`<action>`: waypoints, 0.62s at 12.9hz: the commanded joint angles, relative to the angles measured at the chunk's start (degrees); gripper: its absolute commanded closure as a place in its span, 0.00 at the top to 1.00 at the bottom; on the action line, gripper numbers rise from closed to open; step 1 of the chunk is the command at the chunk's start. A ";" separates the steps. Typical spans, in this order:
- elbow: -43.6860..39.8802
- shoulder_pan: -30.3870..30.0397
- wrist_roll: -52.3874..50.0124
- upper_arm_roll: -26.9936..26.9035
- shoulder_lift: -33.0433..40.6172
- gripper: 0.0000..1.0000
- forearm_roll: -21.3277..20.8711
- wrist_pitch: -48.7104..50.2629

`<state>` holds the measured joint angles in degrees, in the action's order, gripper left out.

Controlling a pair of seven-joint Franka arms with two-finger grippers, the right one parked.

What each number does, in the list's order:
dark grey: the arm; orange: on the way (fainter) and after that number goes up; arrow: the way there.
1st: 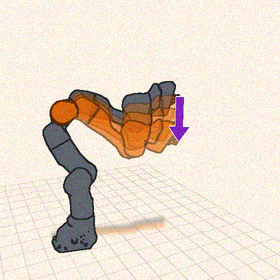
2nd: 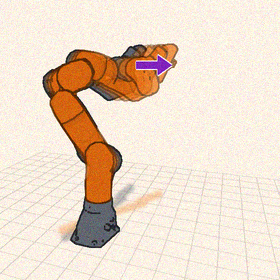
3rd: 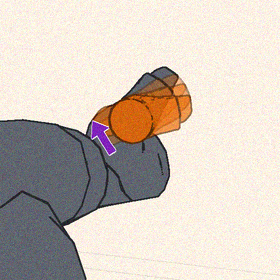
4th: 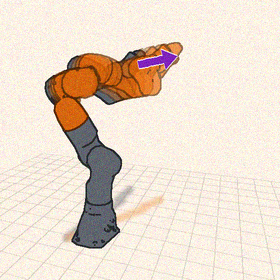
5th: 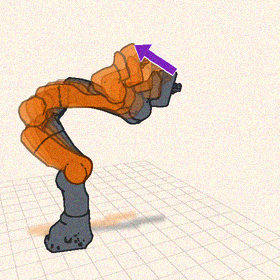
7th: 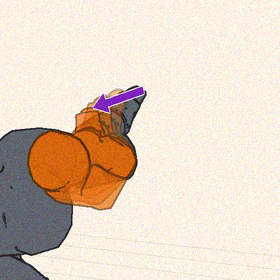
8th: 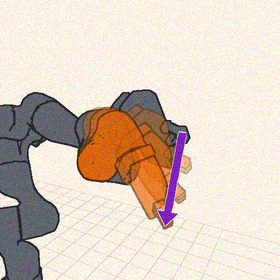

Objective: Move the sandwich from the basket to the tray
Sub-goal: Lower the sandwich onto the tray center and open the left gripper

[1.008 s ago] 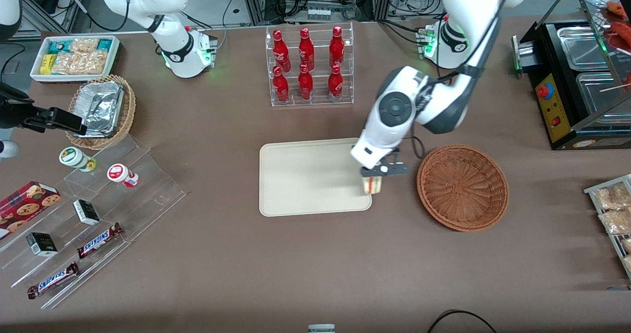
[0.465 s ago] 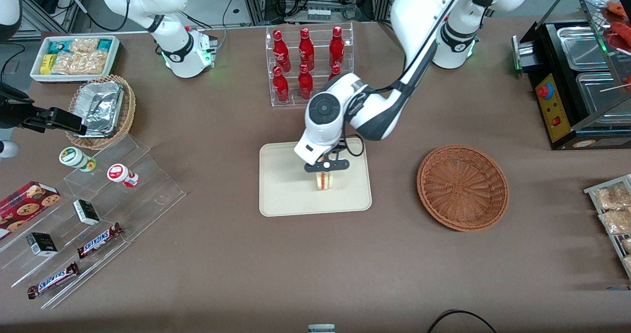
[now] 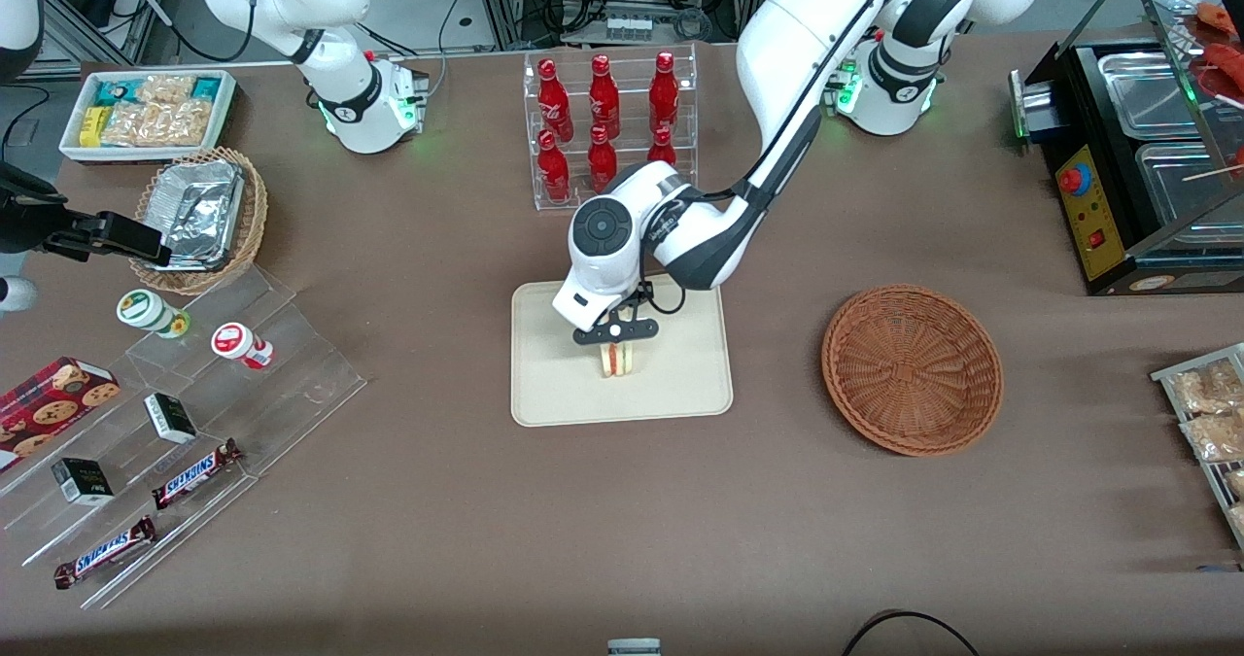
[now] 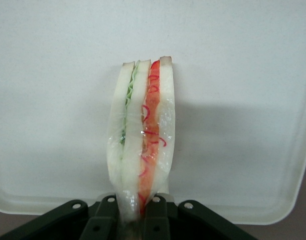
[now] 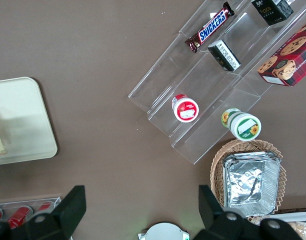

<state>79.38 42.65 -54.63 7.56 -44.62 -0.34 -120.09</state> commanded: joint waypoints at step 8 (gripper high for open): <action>-2.74 0.95 -5.04 -2.11 -2.31 0.00 -2.65 1.35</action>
<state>79.00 42.65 -56.69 6.05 -45.48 -1.80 -119.61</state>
